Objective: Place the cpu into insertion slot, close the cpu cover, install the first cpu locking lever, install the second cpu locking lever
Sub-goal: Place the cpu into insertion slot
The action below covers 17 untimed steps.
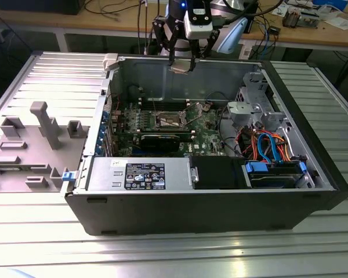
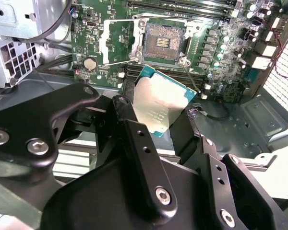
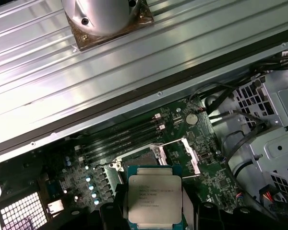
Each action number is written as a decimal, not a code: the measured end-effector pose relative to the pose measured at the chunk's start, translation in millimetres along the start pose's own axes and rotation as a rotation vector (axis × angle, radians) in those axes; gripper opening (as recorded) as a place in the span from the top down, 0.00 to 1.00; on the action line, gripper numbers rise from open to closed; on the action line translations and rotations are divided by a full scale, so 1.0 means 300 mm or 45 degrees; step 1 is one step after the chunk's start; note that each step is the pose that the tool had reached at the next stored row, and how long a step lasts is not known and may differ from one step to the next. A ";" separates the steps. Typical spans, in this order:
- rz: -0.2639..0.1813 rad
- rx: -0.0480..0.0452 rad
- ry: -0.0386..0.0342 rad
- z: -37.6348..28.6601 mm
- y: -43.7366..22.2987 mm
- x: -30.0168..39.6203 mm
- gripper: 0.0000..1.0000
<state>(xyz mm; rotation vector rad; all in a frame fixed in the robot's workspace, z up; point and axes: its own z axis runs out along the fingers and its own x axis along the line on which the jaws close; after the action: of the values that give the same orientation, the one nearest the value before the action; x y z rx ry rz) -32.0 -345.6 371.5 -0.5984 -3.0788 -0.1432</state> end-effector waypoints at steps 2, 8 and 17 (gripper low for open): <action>0.004 0.000 -0.0004 0.000 0.000 0.000 0.46; 0.016 0.000 -0.0014 0.000 0.000 0.000 0.46; 0.028 -0.001 -0.0025 0.000 0.000 0.000 0.46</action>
<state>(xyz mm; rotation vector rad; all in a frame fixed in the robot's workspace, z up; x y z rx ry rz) -32.0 -345.6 371.5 -0.6324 -3.0730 -0.1433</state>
